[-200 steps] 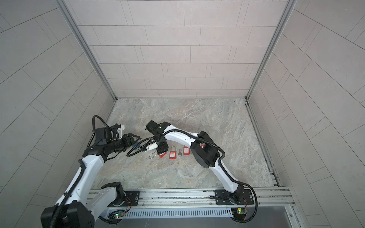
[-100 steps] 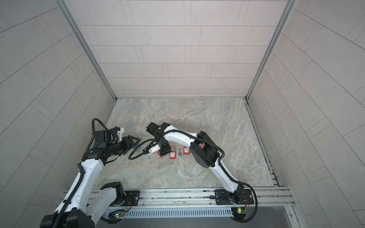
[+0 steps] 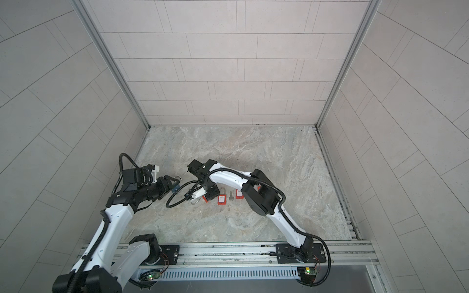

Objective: Lock with the key

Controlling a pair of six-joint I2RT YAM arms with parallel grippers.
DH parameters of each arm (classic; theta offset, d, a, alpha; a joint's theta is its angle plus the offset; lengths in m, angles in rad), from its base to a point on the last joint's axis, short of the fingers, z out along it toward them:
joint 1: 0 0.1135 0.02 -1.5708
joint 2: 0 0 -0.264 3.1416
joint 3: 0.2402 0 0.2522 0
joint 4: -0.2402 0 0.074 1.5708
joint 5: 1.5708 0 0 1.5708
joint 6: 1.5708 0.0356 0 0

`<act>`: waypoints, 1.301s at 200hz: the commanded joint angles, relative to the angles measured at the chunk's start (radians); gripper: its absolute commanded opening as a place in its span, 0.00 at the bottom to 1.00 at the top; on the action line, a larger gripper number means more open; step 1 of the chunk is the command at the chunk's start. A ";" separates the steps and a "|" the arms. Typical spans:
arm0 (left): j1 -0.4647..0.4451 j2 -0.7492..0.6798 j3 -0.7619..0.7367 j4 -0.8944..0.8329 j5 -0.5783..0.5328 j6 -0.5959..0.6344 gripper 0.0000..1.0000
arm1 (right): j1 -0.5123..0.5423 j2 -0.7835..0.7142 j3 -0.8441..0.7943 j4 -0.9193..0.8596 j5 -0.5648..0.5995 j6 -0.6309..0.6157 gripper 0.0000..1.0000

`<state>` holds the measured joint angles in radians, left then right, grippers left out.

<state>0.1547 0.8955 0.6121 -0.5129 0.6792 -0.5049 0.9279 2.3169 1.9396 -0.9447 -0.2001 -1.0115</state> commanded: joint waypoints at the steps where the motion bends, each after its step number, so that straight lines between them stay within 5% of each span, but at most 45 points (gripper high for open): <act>1: 0.000 -0.015 -0.010 0.019 -0.011 -0.001 0.62 | 0.012 0.028 0.003 -0.009 -0.002 -0.021 0.48; 77: -0.001 -0.031 0.000 0.019 0.009 0.017 0.62 | 0.037 -0.056 -0.054 0.004 -0.012 -0.033 0.30; 121: -0.015 -0.053 0.084 -0.027 0.037 0.139 0.62 | 0.023 -0.224 -0.114 0.017 -0.083 0.024 0.26; 140: -0.042 -0.038 0.147 -0.027 0.150 0.242 0.57 | 0.003 -0.322 -0.157 0.029 -0.103 0.034 0.26; 173: -0.107 -0.022 0.294 -0.162 0.111 0.486 0.56 | -0.062 -0.480 -0.227 0.032 -0.160 0.071 0.26; 211: -0.234 -0.061 0.269 -0.129 0.167 0.697 0.52 | -0.155 -0.651 -0.321 0.004 -0.223 0.059 0.26; 232: -0.351 -0.188 0.156 0.025 0.154 0.801 0.51 | -0.192 -0.725 -0.367 -0.014 -0.208 0.043 0.26; 260: -0.442 -0.300 0.038 0.254 0.146 0.776 0.51 | -0.222 -0.823 -0.436 -0.028 -0.223 0.050 0.26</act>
<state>-0.2333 0.6640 0.7052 -0.4774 0.8154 0.1936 0.7174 1.5784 1.5459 -0.9329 -0.3786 -0.9485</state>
